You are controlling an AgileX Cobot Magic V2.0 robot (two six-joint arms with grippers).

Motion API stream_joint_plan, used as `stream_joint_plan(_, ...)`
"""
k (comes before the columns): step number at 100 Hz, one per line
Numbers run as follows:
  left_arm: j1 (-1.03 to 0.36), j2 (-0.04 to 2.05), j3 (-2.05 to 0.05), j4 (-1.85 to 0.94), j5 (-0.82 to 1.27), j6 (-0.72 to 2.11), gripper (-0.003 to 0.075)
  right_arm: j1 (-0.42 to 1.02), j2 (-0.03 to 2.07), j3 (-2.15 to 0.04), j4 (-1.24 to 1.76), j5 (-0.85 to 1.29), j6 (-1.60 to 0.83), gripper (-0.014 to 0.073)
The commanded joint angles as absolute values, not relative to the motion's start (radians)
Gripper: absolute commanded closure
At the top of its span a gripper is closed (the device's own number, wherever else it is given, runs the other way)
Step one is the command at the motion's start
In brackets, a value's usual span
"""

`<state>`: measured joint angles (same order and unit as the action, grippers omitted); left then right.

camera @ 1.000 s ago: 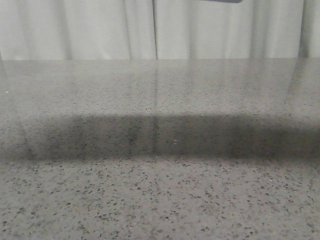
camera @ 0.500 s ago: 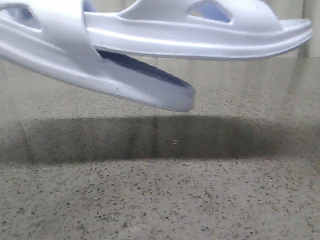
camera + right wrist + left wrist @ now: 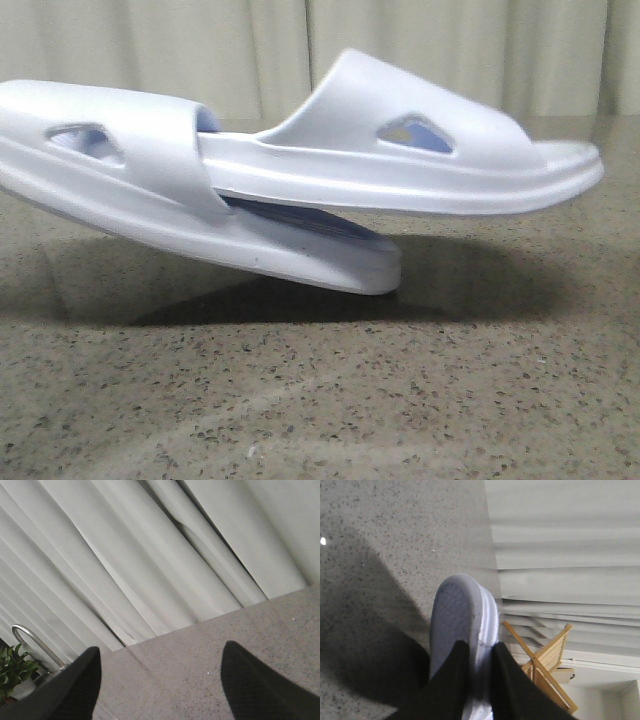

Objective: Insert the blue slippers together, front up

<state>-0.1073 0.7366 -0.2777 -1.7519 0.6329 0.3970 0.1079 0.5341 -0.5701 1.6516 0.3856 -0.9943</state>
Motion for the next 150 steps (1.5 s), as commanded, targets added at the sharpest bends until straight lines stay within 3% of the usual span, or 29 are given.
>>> stream_joint_plan(1, -0.114, 0.793, -0.317, -1.861, 0.699, 0.465, 0.0704, 0.107, 0.533, -0.597, 1.651, 0.39, -1.013, 0.0153)
stream_joint_plan(33, -0.114, 0.955, -0.318, -1.861, 0.727, 0.589, 0.0704, 0.107, 0.533, -0.597, 1.647, 0.392, -1.013, 0.0153)
stream_joint_plan(61, -0.114, 0.967, -0.318, -1.861, 0.74, 0.674, 0.0698, 0.107, 0.533, -0.597, 1.647, 0.394, -1.013, 0.0153)
stream_joint_plan(72, -0.114, 0.967, -0.318, -1.861, 0.74, 0.695, 0.062, 0.107, 0.533, -0.597, 1.647, 0.396, -1.013, 0.0153)
stream_joint_plan(90, -0.114, 0.967, -0.318, -1.861, 0.739, 0.71, 0.0386, 0.107, 0.533, -0.597, 1.647, 0.401, -1.013, 0.0153)
stream_joint_plan(99, -0.114, 0.967, -0.318, -1.861, 0.715, 0.713, 0.0308, 0.107, 0.533, -0.597, 1.647, 0.401, -1.013, 0.0153)
stream_joint_plan(150, -0.114, 0.946, -0.408, -1.861, 0.506, 1.099, 0.0296, 0.107, 0.533, -0.597, 1.462, 0.322, -1.013, 0.0153)
